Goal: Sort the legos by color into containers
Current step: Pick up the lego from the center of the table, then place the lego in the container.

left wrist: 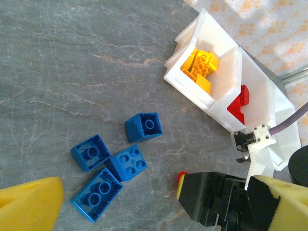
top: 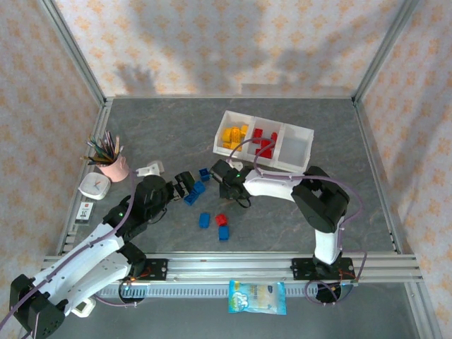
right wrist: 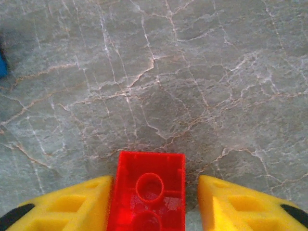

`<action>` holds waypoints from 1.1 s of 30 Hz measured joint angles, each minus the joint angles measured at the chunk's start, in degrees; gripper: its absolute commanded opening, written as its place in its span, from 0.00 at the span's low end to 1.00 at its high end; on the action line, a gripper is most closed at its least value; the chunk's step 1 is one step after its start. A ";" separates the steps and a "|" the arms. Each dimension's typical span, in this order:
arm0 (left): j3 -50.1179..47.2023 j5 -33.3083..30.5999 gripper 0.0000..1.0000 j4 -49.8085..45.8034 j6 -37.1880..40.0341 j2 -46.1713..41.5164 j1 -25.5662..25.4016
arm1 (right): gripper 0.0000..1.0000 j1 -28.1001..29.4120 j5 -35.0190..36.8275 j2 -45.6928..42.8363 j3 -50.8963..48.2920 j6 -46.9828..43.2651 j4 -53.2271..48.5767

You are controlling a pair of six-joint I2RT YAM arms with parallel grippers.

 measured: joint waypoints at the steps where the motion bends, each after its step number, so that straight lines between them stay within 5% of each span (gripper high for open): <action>1: 0.00 0.04 0.99 0.00 0.00 0.13 0.00 | 0.40 0.00 0.00 0.00 -0.13 0.04 0.02; 8: 0.02 1.14 0.99 0.17 0.02 0.81 0.00 | 0.27 0.11 0.90 -0.11 -0.79 -0.37 0.83; 16: 1.05 2.86 0.99 0.83 0.50 3.63 0.00 | 0.25 -1.33 1.05 -4.57 -1.55 -1.36 0.33; 26: 5.77 7.34 0.99 6.38 2.95 12.44 0.00 | 0.27 -15.78 4.48 -9.18 3.63 -6.60 -0.22; 33: 9.25 8.85 0.99 9.27 5.01 17.55 0.00 | 0.28 -25.24 5.42 -0.87 13.25 -10.51 1.86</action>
